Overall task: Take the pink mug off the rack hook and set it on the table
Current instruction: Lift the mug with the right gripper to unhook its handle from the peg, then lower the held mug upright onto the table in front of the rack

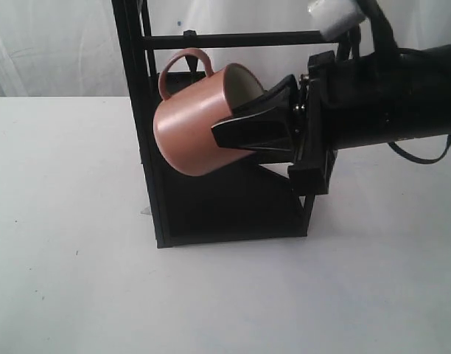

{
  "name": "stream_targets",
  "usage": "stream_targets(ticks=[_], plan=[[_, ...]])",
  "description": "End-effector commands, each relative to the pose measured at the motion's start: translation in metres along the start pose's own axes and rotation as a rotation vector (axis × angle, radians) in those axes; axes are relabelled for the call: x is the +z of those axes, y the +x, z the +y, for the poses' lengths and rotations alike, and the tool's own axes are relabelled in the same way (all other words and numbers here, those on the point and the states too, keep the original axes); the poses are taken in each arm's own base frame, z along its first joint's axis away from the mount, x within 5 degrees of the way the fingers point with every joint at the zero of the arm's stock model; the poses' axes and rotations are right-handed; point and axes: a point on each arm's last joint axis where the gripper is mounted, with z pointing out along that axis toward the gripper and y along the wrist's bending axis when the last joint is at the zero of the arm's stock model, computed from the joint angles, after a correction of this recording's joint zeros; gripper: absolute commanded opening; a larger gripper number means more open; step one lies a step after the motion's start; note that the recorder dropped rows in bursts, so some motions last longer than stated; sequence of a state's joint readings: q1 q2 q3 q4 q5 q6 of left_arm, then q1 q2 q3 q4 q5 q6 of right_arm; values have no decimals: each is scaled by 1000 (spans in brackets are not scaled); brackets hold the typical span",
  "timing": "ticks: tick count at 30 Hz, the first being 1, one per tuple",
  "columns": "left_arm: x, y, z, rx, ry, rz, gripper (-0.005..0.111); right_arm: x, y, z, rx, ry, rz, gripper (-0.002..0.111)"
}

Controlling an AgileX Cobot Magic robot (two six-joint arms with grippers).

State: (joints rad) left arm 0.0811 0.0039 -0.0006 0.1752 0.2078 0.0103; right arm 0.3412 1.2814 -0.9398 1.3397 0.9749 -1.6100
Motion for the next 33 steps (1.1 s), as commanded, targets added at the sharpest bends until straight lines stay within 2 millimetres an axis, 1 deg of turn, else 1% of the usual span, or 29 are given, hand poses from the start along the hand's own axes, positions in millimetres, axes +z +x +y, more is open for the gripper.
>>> stream_targets(ticks=[1,7,10,13,14,17,21,23,24,25,27,30,33], plan=[[0,0,-1,-10,8,-6,0,-11,-12,12,-20,0,-31,0],[0,0,-1,-10,8,-6,0,-20,-16,24,3,-13,-15,0],[0,0,-1,-10,8,-6,0,-21,-20,37,-25,-64,-21,0],[0,0,-1,-10,8,-6,0,-14,-24,63,-124,-144,18,0],[0,0,-1,-10,8,-6,0,-11,-23,68,-146,-160,36,0],[0,0,-1,-10,8,-6,0,3,-16,90,-258,-196,161,0],[0,0,-1,-10,8,-6,0,15,-8,111,-345,-214,288,0],[0,0,-1,-10,8,-6,0,20,-3,118,-376,-243,329,0],[0,0,-1,-10,8,-6,0,25,0,119,-389,-257,352,0],[0,0,-1,-10,8,-6,0,29,3,118,-365,-258,383,0],[0,0,-1,-10,8,-6,0,36,13,110,-309,-212,481,0],[0,0,-1,-10,8,-6,0,38,26,95,-289,-101,629,0],[0,0,-1,-10,8,-6,0,37,30,82,-256,43,718,0]])
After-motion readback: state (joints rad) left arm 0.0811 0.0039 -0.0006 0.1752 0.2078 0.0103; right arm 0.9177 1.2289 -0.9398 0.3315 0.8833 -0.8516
